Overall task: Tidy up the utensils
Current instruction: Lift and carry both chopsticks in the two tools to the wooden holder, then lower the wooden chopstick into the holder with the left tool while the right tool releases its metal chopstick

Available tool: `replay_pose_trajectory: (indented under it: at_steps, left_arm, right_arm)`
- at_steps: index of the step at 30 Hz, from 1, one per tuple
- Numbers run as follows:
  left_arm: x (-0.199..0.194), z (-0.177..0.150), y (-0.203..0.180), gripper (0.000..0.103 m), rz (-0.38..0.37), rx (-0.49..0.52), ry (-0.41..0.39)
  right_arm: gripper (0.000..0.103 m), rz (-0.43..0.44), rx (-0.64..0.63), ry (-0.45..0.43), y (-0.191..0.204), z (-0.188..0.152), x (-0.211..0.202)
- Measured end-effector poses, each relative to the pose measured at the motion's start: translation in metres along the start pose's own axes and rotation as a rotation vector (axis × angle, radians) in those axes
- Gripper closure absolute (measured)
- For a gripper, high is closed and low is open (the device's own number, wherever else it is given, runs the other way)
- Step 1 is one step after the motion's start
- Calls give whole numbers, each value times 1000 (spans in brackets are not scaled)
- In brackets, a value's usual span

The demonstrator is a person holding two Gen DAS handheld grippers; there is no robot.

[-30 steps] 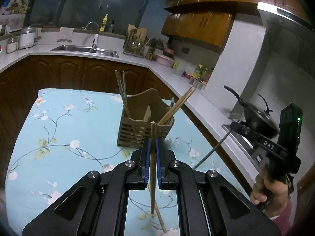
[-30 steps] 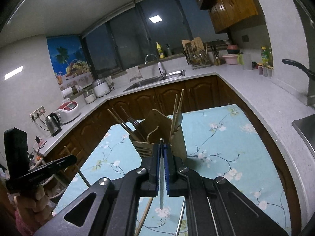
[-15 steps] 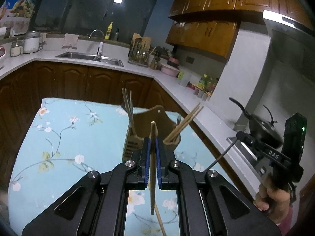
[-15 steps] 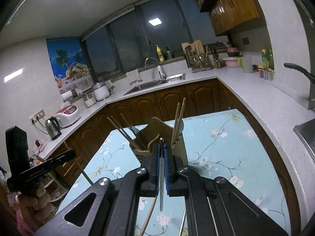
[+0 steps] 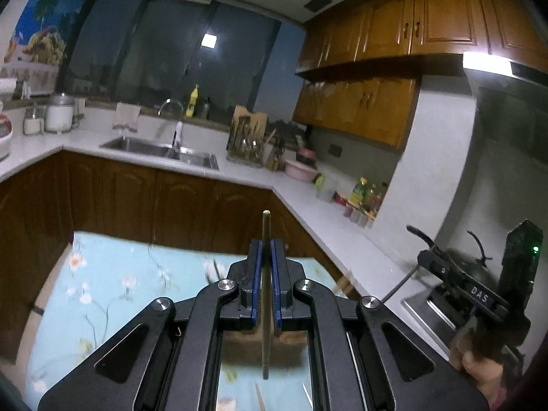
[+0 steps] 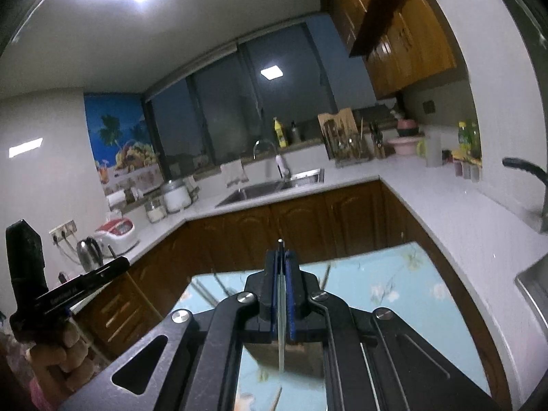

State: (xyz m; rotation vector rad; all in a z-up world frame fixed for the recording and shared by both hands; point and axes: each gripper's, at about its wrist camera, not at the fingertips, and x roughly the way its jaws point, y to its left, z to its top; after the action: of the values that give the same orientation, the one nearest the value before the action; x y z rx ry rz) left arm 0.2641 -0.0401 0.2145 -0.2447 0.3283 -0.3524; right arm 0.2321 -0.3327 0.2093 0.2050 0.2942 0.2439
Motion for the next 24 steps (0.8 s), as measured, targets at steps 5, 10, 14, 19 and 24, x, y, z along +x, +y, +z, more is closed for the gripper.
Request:
replay_pose_trajectory:
  at_steps: [5,10,14,19,24]
  left_arm:
    - [31,17,-3,99,39,14,-34]
    - [61,11,-1,99,85,27,-60]
    - [80,-5,1,98,97,19,-39]
    - [95,-36,5,98,104,27,-5]
    - [107,-61,12,98,113,22,56]
  right_arm:
    - [99,-15,-9,-16,0,13,23]
    - [99,-40,-13,-12,-6,8,45]
    - [99,-47,4,-5,-11,-6,55]
    - [99,-73,4,19,-13,-29,66]
    - [98,-72,41,72,-23,-50,77]
